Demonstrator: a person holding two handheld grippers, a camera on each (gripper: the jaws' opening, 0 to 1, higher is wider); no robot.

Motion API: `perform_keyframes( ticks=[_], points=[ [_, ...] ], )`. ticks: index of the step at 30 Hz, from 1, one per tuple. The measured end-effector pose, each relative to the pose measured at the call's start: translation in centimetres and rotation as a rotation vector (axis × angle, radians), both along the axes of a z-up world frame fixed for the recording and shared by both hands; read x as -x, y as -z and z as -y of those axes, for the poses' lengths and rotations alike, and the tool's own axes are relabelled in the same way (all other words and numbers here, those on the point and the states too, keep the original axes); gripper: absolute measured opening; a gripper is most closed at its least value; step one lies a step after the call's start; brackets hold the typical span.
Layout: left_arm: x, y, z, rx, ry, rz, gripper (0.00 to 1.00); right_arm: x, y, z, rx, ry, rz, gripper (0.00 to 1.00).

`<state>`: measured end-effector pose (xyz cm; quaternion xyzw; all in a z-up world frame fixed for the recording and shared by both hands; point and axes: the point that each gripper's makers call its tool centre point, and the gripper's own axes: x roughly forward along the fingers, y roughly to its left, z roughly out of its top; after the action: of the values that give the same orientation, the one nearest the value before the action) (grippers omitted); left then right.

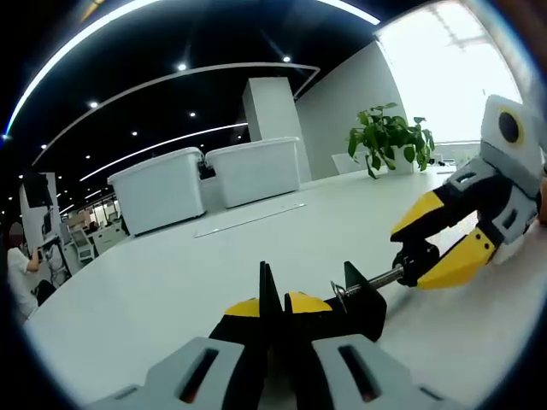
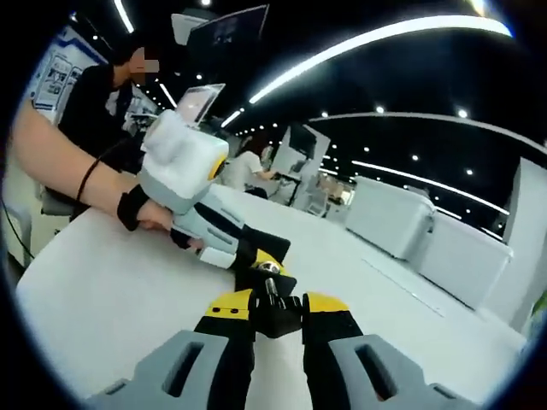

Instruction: Clamp the fixed fixture on the desktop, loosen the retaining clip, secure it to the edge of the desk, and tighten the retaining clip.

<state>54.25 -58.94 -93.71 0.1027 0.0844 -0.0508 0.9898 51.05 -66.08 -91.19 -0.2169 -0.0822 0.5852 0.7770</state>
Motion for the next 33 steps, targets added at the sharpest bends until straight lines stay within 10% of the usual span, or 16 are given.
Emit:
perform_keyframes(
  ticks=[6, 23, 33],
  points=[
    [-0.06, 0.00, -0.02, 0.001, 0.000, 0.000, 0.07, 0.14, 0.02, -0.30, 0.043, -0.007, 0.140, 0.20],
    [0.02, -0.01, 0.14, -0.001, 0.003, 0.001, 0.07, 0.10, -0.23, -0.33, 0.074, -0.003, 0.234, 0.20],
    [0.22, -0.13, 0.33, -0.002, -0.001, 0.002, 0.07, 0.17, 0.11, -0.67, 0.186, 0.006, 0.484, 0.20]
  ],
)
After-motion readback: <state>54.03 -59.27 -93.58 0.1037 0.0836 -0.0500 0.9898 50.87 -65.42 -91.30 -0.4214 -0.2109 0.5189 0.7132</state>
